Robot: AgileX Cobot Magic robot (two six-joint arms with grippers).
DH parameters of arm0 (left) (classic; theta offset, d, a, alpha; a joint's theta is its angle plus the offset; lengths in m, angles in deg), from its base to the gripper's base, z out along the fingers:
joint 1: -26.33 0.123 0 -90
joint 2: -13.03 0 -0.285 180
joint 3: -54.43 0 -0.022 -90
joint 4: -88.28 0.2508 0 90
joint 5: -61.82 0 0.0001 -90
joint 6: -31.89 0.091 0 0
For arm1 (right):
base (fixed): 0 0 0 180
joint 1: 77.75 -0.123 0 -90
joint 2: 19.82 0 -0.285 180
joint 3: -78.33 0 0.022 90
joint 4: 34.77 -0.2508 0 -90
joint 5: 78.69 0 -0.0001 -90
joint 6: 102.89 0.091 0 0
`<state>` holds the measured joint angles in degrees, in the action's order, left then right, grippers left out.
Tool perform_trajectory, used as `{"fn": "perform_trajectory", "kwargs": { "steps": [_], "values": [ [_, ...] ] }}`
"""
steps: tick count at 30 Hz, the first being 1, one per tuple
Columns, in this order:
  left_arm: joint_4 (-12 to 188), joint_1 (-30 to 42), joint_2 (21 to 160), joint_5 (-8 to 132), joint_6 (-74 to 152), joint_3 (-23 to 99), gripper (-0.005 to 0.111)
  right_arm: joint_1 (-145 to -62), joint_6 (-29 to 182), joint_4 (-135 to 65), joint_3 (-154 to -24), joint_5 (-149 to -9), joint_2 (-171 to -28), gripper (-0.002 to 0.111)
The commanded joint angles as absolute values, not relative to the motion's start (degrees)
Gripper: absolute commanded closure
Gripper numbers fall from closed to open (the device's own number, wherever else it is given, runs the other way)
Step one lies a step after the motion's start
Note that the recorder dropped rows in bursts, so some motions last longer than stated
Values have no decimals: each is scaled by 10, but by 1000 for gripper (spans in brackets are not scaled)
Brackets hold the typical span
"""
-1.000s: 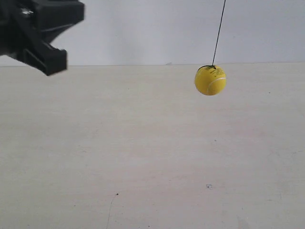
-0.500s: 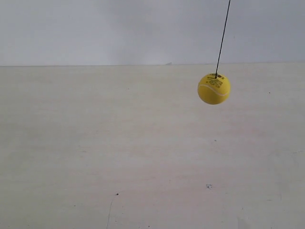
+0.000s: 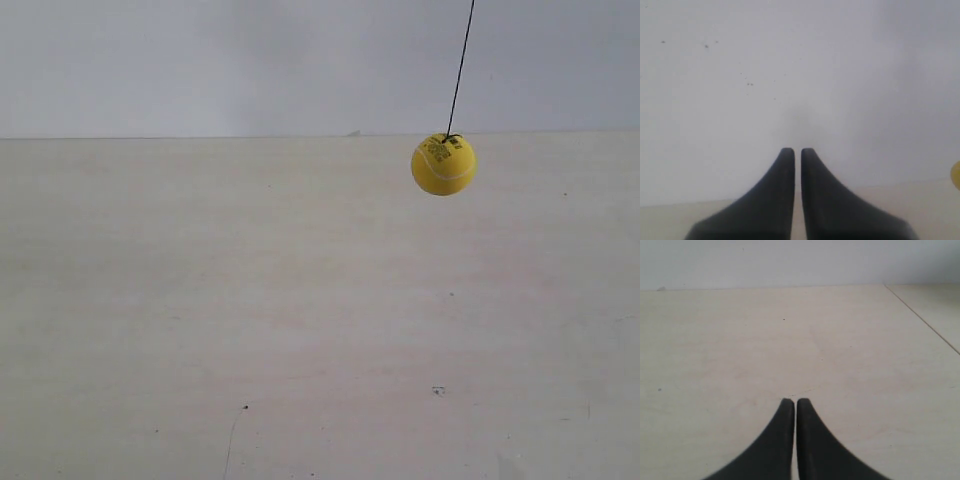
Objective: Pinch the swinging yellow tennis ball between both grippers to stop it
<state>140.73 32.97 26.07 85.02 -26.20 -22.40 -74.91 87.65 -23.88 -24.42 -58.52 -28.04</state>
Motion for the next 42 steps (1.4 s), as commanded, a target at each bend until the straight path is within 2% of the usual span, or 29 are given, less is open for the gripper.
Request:
{"fn": "perform_trajectory", "kwargs": {
  "steps": [1, 7, 18, 21, 24, 27, 36, 42],
  "values": [
    [1414, 331, 257, 777, -276, -228, 102, -748, 875, -239, -245, -592, -276, 108],
    [1436, 331, 257, 721, -264, -228, 102, -748, 875, -239, -245, -592, -276, 108],
    [1435, 331, 257, 727, -259, -228, 102, -748, 875, -239, -245, -592, -276, 108],
    [1317, 331, 257, 727, -155, -228, 102, -748, 875, -239, -245, -592, -276, 108],
    [1060, 331, 257, 727, 67, -228, 102, -748, 875, -239, -245, -592, -276, 108],
    [927, 331, 257, 698, 229, -228, 102, -748, 875, -239, -245, -592, -276, 108],
    [891, 331, 208, 452, 332, -228, 102, -748, 875, -239, -245, -592, -276, 108],
    [891, 331, 208, 438, 335, -228, 102, -748, 875, -239, -245, -592, -276, 108]
  ]
}}
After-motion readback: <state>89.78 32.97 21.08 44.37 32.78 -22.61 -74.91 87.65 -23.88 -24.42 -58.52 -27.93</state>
